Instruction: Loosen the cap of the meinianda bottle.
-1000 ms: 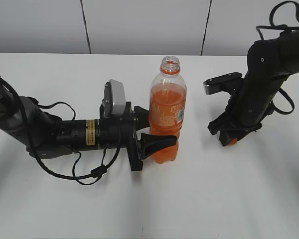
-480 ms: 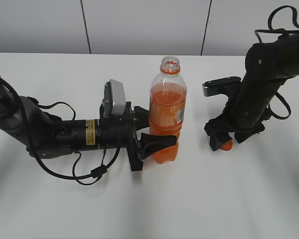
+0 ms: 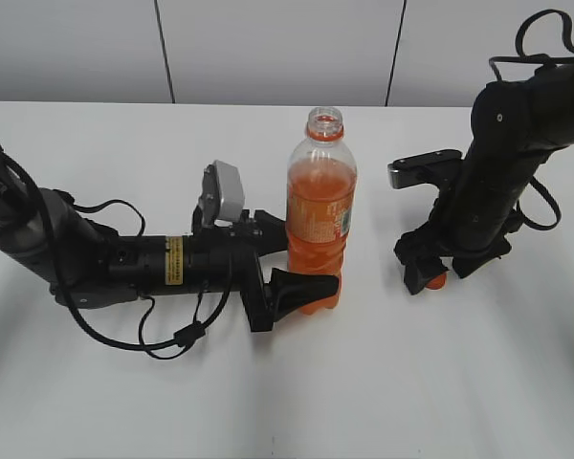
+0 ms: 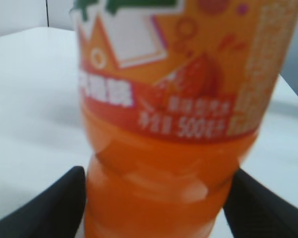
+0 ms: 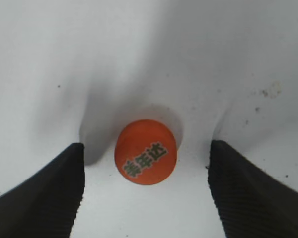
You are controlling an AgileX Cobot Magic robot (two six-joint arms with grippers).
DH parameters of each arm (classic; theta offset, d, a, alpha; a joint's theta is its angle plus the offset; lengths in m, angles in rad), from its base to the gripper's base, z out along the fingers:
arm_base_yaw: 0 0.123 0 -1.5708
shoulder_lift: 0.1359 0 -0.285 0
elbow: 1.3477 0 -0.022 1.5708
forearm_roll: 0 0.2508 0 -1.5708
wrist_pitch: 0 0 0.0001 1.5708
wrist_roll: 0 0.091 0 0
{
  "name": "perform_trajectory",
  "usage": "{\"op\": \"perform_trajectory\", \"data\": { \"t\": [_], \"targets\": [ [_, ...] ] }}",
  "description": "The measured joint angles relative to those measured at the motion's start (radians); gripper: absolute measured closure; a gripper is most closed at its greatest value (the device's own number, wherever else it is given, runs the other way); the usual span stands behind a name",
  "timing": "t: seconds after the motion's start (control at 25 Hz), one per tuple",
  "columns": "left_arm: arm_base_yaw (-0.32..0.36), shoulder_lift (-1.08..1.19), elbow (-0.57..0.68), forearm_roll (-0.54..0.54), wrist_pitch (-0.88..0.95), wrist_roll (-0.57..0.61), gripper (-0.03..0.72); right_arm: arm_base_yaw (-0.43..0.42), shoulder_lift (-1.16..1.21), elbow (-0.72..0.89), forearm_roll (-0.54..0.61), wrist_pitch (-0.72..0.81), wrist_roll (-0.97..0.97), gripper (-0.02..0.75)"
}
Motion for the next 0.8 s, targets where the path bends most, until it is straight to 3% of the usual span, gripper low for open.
{"op": "perform_trajectory", "data": {
  "t": [0.32,0.8],
  "targets": [
    [0.003,-0.046,0.003,0.007,0.013,-0.107,0.097,0.000,0.000,0.000,0.002,0.000,-0.018,0.162],
    [0.004,-0.190,0.003,0.008,0.014,-0.243,0.086,0.000,0.000,0.000,0.010,0.000,-0.037,0.161]
  ]
}}
